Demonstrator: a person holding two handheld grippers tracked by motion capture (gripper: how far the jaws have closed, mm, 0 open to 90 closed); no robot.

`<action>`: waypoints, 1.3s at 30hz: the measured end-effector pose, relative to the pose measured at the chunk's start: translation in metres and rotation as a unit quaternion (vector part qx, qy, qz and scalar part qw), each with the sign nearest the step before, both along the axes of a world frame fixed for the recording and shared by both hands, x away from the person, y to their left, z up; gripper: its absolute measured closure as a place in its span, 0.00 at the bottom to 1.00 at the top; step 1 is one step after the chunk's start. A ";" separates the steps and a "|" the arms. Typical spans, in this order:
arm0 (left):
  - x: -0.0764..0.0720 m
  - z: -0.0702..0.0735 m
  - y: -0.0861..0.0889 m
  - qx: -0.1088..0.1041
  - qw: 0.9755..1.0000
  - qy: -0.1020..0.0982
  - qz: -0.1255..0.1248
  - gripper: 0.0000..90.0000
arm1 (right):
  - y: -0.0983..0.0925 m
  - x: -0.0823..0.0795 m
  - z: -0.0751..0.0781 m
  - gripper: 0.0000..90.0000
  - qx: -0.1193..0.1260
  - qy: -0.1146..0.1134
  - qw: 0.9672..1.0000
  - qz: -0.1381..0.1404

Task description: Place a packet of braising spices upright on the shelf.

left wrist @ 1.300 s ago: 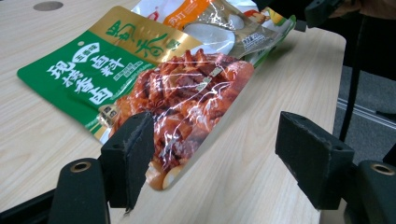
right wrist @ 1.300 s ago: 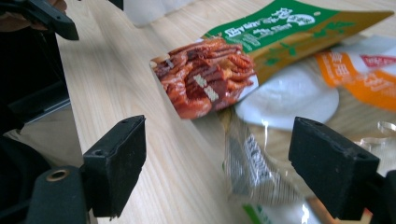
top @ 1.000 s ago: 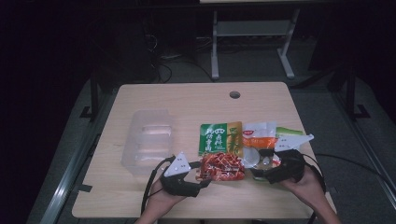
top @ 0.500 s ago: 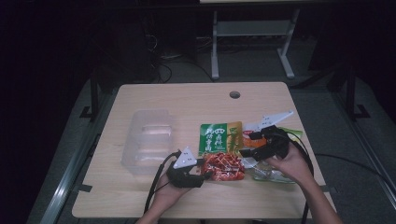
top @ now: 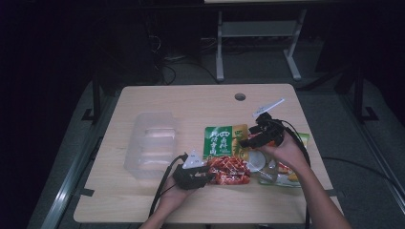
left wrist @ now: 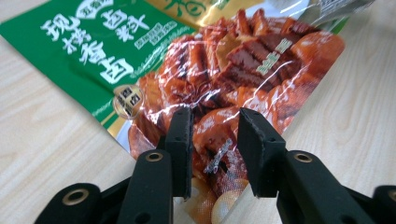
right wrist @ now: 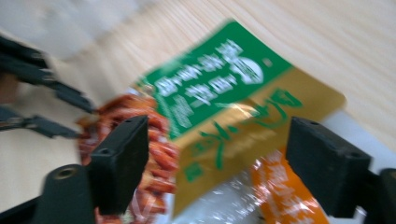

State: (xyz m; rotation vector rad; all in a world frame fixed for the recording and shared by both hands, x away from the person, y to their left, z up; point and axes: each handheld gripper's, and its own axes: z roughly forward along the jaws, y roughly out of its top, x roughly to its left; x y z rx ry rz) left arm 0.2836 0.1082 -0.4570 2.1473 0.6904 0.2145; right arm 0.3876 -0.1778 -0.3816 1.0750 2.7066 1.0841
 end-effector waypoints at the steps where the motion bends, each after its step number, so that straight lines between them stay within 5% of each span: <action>1: 0.000 -0.001 0.000 0.007 1.000 0.000 -0.001 0.74 | 0.000 0.000 0.000 0.25 0.000 0.000 1.000 0.000; 6: -0.001 -0.006 -0.006 0.039 0.999 0.007 -0.008 0.75 | -0.006 0.018 -0.018 0.27 -0.009 0.059 0.998 -0.035; 17: 0.001 -0.009 -0.006 0.037 0.999 0.015 0.001 0.74 | 0.003 0.031 -0.040 0.39 -0.039 0.113 0.992 -0.036; 21: 0.001 -0.010 -0.006 0.039 0.999 0.013 0.000 0.74 | 0.012 0.031 -0.044 0.46 -0.049 0.116 0.992 -0.028; 24: 0.000 -0.010 -0.007 0.043 0.999 0.007 -0.001 0.74 | 0.011 0.032 -0.044 0.69 -0.039 0.122 0.991 -0.027; 30: 0.001 -0.010 -0.006 0.044 0.999 0.009 0.003 0.69 | 0.009 0.030 -0.039 0.94 -0.017 0.127 0.992 -0.014; 39: 0.001 -0.007 -0.005 0.009 1.000 0.018 0.012 0.53 | 0.006 0.018 -0.024 1.00 0.005 0.078 0.997 0.002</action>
